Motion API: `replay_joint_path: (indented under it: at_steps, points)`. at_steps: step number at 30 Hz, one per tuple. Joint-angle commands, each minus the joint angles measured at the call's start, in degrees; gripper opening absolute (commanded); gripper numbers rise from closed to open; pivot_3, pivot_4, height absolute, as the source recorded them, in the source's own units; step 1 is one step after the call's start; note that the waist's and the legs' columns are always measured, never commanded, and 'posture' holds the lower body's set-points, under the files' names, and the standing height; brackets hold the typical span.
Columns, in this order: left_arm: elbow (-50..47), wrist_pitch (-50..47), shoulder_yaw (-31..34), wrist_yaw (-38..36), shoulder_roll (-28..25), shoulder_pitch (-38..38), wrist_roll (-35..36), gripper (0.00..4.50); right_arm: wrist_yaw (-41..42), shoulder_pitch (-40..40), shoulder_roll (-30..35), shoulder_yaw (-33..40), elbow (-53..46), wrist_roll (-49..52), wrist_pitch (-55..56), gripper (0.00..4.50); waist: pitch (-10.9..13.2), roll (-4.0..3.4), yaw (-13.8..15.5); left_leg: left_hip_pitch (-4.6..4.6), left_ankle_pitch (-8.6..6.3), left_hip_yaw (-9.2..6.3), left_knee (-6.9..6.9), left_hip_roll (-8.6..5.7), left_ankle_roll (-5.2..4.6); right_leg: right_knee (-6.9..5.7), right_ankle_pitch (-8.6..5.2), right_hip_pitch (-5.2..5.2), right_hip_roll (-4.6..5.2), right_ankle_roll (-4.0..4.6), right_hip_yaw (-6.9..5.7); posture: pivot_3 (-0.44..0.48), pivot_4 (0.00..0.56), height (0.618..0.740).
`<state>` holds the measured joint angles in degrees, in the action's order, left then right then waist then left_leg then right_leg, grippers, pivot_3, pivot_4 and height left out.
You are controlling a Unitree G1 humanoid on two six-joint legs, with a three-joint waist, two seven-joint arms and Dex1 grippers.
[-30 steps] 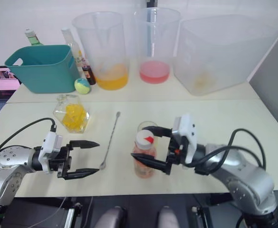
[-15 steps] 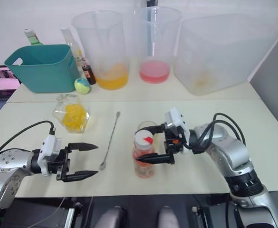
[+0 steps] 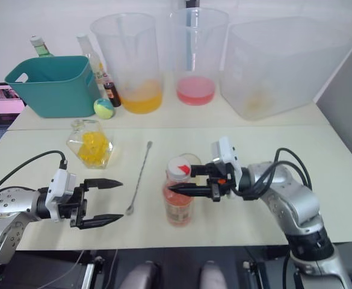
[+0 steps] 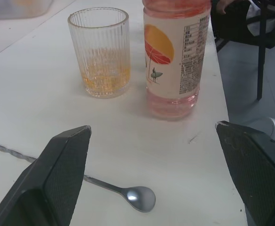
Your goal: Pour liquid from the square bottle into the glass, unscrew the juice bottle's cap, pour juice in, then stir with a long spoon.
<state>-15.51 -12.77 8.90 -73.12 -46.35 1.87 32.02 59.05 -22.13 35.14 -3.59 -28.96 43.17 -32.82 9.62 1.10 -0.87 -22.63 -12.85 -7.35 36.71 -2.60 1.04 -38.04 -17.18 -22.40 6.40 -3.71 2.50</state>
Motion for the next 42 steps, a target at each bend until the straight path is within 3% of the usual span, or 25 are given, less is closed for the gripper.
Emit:
replay_joint_path:
  at_steps: [1,5,12,19,21,28,35,37,42]
  points:
    - [-2.1,-0.3,0.4,0.5,-0.1,0.5,1.1,4.50,-5.0,1.6,-0.7,0.5,-7.4,-1.1,0.9,1.21,0.0,0.00,0.0,0.00,0.00,0.00,0.00,0.00,0.00,0.01,0.00,0.01,0.00,0.00,0.00,0.000,0.150,0.738]
    - [-2.2,-0.9,-0.2,0.3,-0.1,1.1,1.3,4.50,-5.8,4.9,-0.1,-2.8,-8.8,-6.5,3.8,1.21,0.0,0.00,0.1,0.01,0.00,0.01,0.01,-0.02,0.00,0.02,0.00,0.03,0.00,0.00,-0.01,0.000,0.150,0.738]
    - [-2.2,-1.5,-1.1,0.3,-0.1,2.6,1.1,4.50,-3.5,8.1,0.9,-5.9,-3.0,-13.6,10.6,1.20,0.0,0.01,-0.1,0.16,0.00,0.02,0.01,0.00,0.00,0.02,0.00,0.17,-0.03,-0.01,-0.02,0.000,0.150,0.738]
    - [-2.4,-2.1,-1.1,0.5,-0.1,2.8,1.4,4.50,-3.1,8.0,1.8,-3.9,-3.0,-8.5,7.8,1.19,0.0,0.01,0.0,0.25,0.00,0.03,0.00,0.01,0.00,0.02,0.00,0.26,-0.03,0.00,-0.01,0.000,0.150,0.738]
    - [-2.4,-2.2,-1.0,0.4,0.0,2.9,1.4,4.50,-3.6,7.0,2.1,-2.5,-3.6,-6.3,6.2,2.27,0.0,0.01,0.0,0.25,0.00,0.03,0.01,0.00,0.00,0.03,0.00,0.27,-0.02,0.00,-0.01,0.000,0.150,0.738]
    - [-2.6,-3.8,-0.7,0.2,0.1,2.8,3.2,4.50,-6.4,4.6,3.9,2.3,-7.6,2.0,-0.8,4.49,0.0,0.01,0.0,0.19,0.00,0.03,0.01,0.01,0.00,0.02,0.00,0.20,-0.02,0.00,0.00,0.000,0.150,0.738]
    - [-10.6,-15.5,-0.2,4.6,-0.6,6.8,13.9,4.50,-7.7,8.4,8.6,10.7,-9.7,10.0,-5.2,4.49,0.0,0.06,0.4,0.11,0.00,-0.02,0.05,-0.04,0.00,0.04,0.00,0.22,0.02,-0.01,-0.03,0.000,0.150,0.738]
    - [-12.0,-19.1,-0.5,5.5,-0.7,8.9,17.5,4.50,-4.9,11.2,10.8,13.7,-9.8,12.5,-5.6,4.49,0.0,0.07,0.3,0.10,0.00,-0.01,0.06,-0.04,0.00,0.03,0.00,0.22,0.02,-0.01,-0.03,0.000,0.150,0.738]
    - [-12.2,-21.7,-3.6,6.1,0.0,13.9,17.7,4.50,-0.9,18.2,14.2,17.9,-7.5,11.5,-4.1,4.49,0.0,0.07,0.1,0.12,-0.01,0.03,0.06,-0.02,-0.02,0.04,0.00,0.24,-0.02,-0.01,-0.03,0.000,0.150,0.738]
